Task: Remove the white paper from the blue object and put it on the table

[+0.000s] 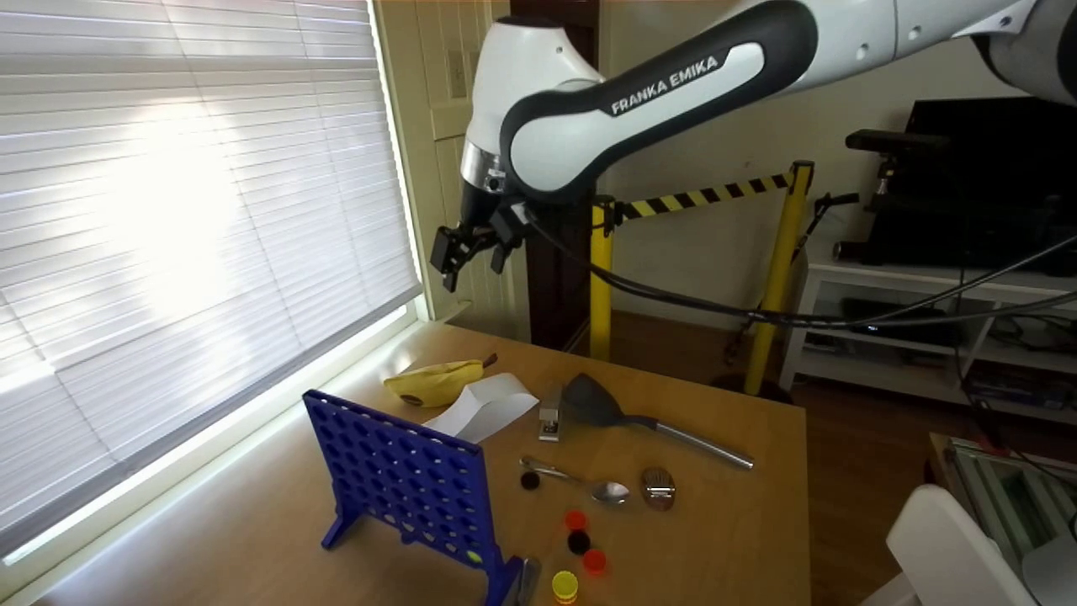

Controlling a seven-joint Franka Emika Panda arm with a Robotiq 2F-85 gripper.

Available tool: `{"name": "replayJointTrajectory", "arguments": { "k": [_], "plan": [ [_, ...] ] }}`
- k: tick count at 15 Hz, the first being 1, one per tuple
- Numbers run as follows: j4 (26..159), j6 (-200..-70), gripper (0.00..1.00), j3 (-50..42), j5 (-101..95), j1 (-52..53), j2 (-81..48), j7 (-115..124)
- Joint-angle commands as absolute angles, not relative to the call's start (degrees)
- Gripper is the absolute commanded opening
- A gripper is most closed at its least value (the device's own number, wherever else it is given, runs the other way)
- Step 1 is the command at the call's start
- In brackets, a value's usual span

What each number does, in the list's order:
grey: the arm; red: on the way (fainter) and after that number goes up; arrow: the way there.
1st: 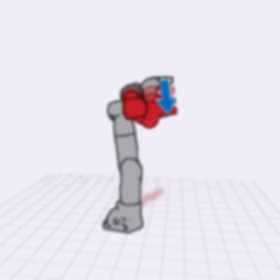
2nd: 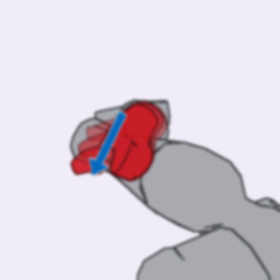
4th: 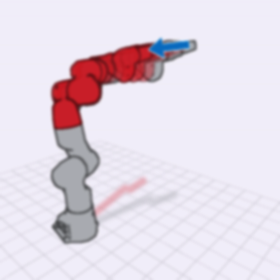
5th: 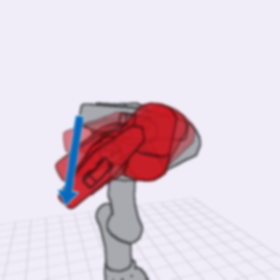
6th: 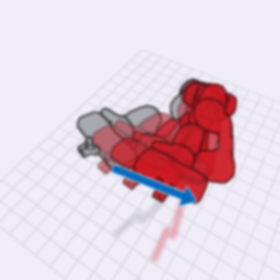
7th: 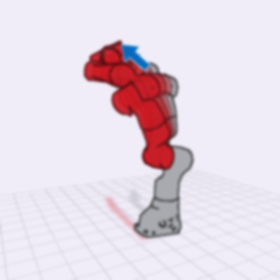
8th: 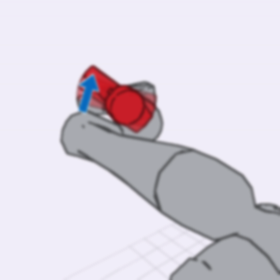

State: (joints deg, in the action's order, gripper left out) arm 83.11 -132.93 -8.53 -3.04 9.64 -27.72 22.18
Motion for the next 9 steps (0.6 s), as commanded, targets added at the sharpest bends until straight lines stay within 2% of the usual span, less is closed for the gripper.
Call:
{"name": "replayJointTrajectory", "arguments": {
  "k": [1,4,5,9],
  "plan": [
    [84.1,-123.4,1.00,-6.9,-5.7,9.7,-22.3,23.4],
    [80.8,-113.9,1.00,-6.0,-6.3,9.7,-21.2,26.3],
    [82.1,-118.0,1.00,-5.3,-5.5,8.6,-21.8,24.4],
    [81.4,-115.0,1.00,-5.0,-5.5,8.6,-21.0,25.3]
  ]
}}
